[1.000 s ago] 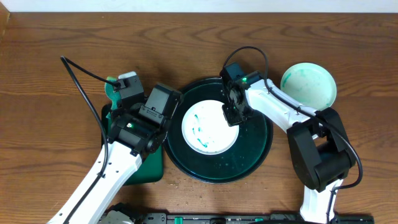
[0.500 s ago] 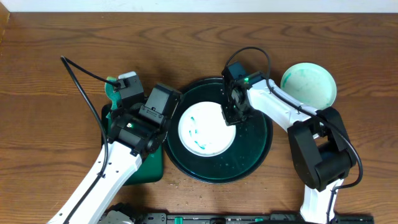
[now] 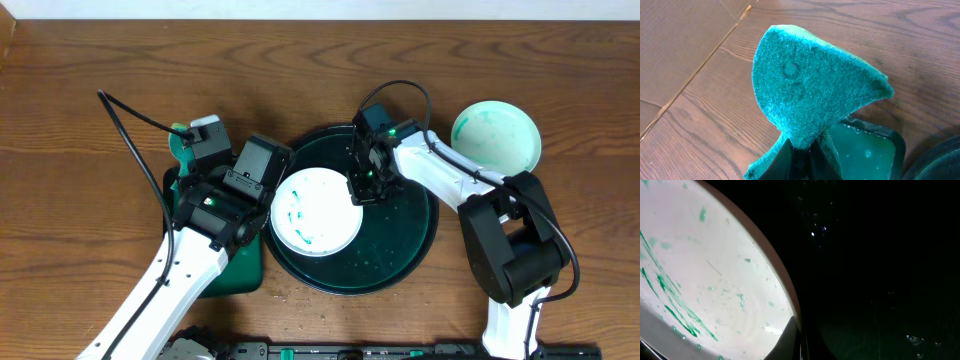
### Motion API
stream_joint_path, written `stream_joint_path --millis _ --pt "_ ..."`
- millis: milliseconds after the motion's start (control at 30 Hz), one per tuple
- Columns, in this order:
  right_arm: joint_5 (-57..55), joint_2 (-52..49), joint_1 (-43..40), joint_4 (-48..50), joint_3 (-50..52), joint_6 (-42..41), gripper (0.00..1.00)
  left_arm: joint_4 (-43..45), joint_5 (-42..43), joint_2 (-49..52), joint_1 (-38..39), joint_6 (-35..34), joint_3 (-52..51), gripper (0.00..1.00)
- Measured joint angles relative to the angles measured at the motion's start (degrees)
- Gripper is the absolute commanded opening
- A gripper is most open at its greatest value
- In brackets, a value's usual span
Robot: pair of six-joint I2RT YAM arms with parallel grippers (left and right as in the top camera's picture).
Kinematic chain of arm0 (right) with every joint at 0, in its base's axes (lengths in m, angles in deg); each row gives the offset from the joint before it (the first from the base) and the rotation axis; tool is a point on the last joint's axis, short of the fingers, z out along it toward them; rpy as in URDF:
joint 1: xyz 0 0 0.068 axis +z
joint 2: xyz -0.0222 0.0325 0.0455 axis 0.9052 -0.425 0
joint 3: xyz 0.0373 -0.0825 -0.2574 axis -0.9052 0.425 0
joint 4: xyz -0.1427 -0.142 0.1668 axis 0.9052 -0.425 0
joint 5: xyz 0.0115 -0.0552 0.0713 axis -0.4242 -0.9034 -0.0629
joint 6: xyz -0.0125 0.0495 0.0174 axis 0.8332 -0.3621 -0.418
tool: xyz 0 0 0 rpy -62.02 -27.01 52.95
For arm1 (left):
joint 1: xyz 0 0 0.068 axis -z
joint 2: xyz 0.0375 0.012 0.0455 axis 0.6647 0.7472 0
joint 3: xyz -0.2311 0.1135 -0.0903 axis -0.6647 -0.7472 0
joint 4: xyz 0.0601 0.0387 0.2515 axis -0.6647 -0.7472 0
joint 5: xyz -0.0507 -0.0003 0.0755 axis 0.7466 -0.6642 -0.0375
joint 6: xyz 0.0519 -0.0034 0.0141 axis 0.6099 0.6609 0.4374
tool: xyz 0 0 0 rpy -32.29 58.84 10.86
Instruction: Clean dirty plates on tray and stack at the side
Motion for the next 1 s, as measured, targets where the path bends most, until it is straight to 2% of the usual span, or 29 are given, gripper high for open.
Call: stream_joint_path --millis 700,1000 --pt "0.2 0.0 -0.2 0.0 0.02 -0.02 0.01 0.0 0.02 0.0 0.0 0.0 0.0 0.07" --pt "0.2 -0.02 -3.32 -0.79 0.02 -0.02 0.01 0.0 0.02 0.0 0.0 0.0 0.0 0.07"
